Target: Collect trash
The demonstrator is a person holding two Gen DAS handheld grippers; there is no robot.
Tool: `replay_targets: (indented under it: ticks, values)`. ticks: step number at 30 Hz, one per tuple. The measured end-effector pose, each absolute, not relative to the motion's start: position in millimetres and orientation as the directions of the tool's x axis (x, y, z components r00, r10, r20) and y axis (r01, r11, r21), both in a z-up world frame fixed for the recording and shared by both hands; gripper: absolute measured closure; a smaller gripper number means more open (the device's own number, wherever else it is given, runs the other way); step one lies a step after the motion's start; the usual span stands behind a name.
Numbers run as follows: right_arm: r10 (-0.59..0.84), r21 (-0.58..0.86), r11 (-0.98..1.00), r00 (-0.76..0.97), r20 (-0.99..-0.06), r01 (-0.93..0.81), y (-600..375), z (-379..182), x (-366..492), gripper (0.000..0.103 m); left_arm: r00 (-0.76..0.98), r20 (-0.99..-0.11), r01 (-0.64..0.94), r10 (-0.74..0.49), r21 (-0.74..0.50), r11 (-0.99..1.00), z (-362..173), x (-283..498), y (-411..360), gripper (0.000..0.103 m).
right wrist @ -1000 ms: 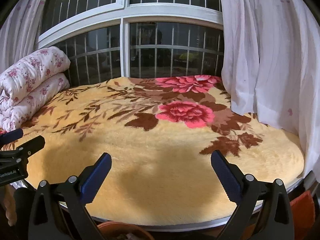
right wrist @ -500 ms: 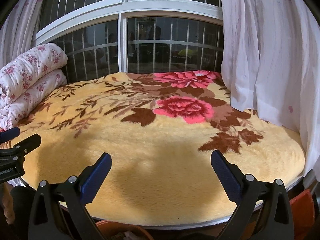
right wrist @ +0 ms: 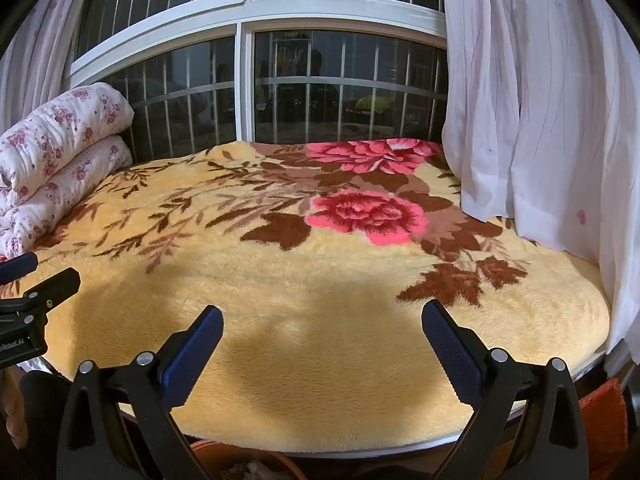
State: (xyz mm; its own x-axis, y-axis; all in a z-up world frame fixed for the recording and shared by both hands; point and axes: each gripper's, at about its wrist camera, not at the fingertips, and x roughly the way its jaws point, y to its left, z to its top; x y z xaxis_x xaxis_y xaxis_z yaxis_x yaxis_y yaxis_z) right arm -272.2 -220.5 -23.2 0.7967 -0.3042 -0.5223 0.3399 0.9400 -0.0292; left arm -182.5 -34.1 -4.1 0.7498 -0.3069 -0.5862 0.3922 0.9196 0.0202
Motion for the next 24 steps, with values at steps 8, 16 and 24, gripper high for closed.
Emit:
replay_targets:
  ticks: [8, 16, 24]
  values:
    - [-0.305, -0.032, 0.94, 0.796, -0.523, 0.339, -220.6, -23.0, -271.9, 0.005, 0.749, -0.587, 0.39, -0.307, 0.018, 0.92, -3.4, -183.3, -35.2, 0.009]
    - [-0.3, -0.026, 0.941, 0.797, -0.524, 0.337, -223.0, -22.8, -271.0, 0.005, 0.762, -0.561, 0.395, -0.324, 0.007, 0.919, -1.4, -184.2, -30.2, 0.009]
    - [-0.297, -0.019, 0.941, 0.798, -0.525, 0.338, -226.8, -24.4, -273.8, 0.005, 0.748, -0.576, 0.418, -0.33, 0.023, 0.908, -0.7, -182.3, -30.4, 0.008]
